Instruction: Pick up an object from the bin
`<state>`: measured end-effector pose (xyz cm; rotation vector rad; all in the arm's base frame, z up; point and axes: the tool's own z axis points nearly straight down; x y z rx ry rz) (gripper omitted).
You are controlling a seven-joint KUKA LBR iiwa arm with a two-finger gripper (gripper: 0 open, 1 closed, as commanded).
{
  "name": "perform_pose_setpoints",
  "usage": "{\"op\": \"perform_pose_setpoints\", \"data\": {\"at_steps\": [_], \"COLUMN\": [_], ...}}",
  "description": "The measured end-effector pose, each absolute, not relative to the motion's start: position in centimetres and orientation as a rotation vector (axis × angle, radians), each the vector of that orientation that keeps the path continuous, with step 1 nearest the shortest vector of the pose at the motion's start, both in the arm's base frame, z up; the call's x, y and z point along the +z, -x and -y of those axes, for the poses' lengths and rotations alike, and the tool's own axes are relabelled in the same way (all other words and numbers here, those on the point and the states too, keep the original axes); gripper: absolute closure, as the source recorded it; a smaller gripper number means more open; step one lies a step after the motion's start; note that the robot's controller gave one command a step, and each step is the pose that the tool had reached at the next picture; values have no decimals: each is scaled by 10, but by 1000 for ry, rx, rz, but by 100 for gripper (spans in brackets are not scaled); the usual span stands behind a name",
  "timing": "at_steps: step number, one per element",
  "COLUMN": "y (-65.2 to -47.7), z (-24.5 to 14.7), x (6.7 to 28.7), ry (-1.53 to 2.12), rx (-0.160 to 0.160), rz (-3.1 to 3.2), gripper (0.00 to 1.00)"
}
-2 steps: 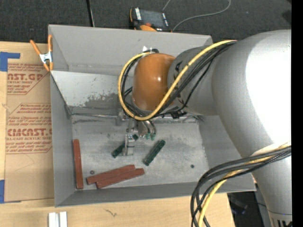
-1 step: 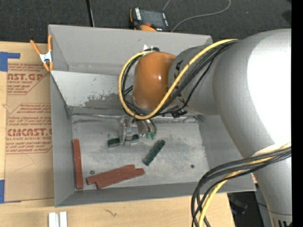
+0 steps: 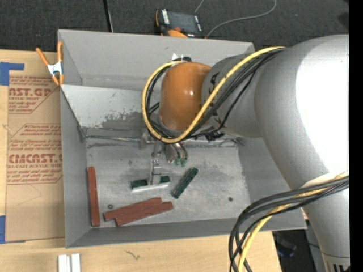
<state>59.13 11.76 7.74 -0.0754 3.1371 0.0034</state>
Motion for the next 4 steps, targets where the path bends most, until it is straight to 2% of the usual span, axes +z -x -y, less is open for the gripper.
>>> {"op": "perform_pose_setpoints", "data": {"at_steps": [1,2,3,4], "y": [-535,-485,-489,-489], "z": [-138,-160,-160,-159], "x": [70,70,72,71], "ry": [2,78,72,71], "rx": [3,1,7,5], "rz": [-3143,-3141,-3131,-3132], "gripper": [0,0,100,0]}}
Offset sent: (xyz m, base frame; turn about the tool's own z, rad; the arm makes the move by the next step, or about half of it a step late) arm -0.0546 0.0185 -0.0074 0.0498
